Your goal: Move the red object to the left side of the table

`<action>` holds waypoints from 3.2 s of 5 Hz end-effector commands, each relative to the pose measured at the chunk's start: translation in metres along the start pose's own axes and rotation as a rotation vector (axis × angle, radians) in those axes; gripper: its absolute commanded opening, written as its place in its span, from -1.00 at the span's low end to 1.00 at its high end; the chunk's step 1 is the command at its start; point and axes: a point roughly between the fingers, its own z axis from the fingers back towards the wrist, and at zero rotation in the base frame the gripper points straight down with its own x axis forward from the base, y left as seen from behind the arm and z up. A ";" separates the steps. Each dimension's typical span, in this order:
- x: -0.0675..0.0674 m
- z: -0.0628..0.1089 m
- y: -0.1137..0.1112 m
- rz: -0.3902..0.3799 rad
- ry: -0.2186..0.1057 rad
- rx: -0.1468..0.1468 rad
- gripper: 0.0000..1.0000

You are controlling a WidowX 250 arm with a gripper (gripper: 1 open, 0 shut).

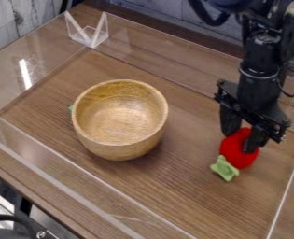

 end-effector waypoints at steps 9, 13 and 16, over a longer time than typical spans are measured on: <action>-0.007 0.032 0.005 -0.117 0.033 -0.055 1.00; -0.001 0.004 -0.023 -0.283 0.088 -0.052 1.00; -0.004 -0.010 -0.031 -0.440 0.171 -0.036 1.00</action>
